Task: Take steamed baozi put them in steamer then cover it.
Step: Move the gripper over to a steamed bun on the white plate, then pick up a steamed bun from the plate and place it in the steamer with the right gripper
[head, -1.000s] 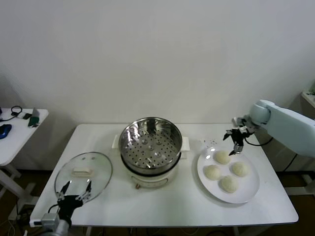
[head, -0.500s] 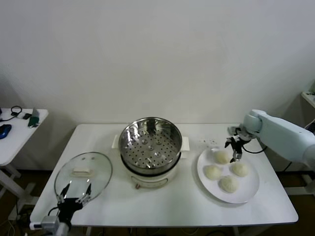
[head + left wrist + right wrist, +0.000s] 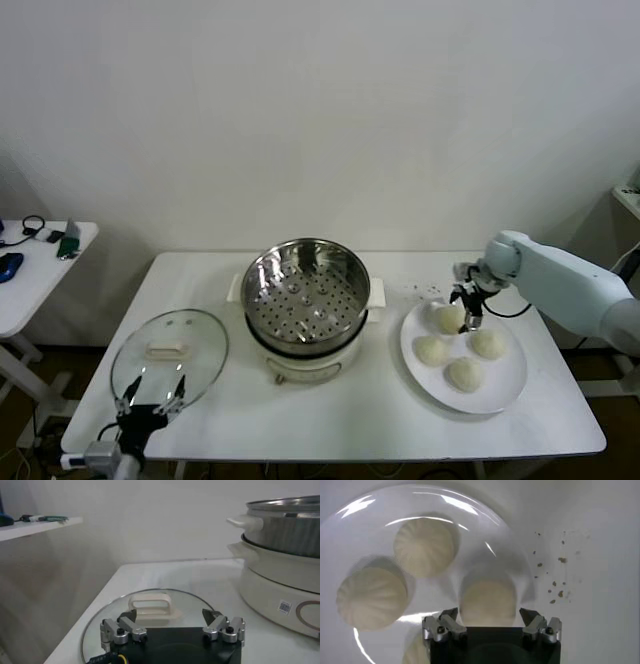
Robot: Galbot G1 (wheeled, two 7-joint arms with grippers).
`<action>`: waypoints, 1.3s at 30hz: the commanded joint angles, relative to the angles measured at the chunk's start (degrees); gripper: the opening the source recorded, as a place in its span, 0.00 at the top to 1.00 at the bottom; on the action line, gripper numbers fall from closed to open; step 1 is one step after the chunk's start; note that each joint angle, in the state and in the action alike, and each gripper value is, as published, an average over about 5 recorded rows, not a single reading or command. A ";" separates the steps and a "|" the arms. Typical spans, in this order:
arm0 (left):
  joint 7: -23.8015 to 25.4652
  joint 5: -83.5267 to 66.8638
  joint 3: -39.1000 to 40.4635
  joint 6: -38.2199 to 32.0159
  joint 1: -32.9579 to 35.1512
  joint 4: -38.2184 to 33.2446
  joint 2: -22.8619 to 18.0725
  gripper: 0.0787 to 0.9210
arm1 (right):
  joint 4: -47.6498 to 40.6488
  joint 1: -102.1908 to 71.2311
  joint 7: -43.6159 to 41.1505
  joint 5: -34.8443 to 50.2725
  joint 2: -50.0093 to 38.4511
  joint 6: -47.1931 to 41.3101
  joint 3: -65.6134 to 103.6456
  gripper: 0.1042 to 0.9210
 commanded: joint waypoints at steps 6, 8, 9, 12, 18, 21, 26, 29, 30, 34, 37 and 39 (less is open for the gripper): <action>-0.12 0.06 0.02 0.08 -0.27 0.18 -0.05 0.12 | -0.68 -0.03 0.11 -0.74 0.51 0.37 0.53 0.30; -0.14 0.04 0.00 0.04 -0.26 0.19 -0.04 0.12 | -0.39 0.53 -0.29 -0.78 0.48 0.77 0.29 0.33; -0.14 0.02 -0.02 0.02 -0.24 0.18 -0.03 0.12 | 0.02 1.27 -0.59 -0.77 0.36 1.09 -0.16 0.34; -0.17 -0.05 -0.12 -0.02 -0.14 0.13 0.06 0.12 | 2.25 5.68 -1.66 -0.40 -0.30 2.72 -2.83 0.35; -0.22 -0.10 0.07 -0.17 0.27 -0.10 0.36 0.12 | 9.88 23.55 -4.55 3.75 -0.55 8.38 -12.83 0.35; -0.22 -0.04 0.25 -0.18 0.31 -0.21 0.45 0.12 | 13.75 33.94 -5.42 5.88 1.52 11.80 -16.66 0.35; -0.26 -0.13 0.38 -0.07 0.14 -0.44 0.72 0.12 | 20.24 45.29 -6.29 5.95 6.53 18.35 -18.87 0.35; -0.24 -0.24 0.56 0.09 -0.21 -0.54 0.71 0.12 | 25.87 48.65 -5.94 3.52 9.66 22.70 -17.76 0.35; -0.23 -0.27 0.64 0.14 -0.37 -0.58 0.69 0.12 | 27.77 49.15 -5.66 2.43 10.64 23.95 -17.25 0.35; -0.22 -0.46 0.86 0.22 -1.05 -0.68 0.69 0.12 | 33.01 48.59 -3.12 -2.63 15.44 27.67 -16.32 0.35; -0.25 -0.58 0.95 0.29 -1.36 -0.80 0.68 0.12 | 33.05 45.27 -1.00 -6.75 19.27 29.00 -16.01 0.35; -0.24 -0.63 1.05 0.38 -1.37 -1.08 0.66 0.12 | 31.22 42.06 0.55 -10.19 21.39 29.67 -16.02 0.35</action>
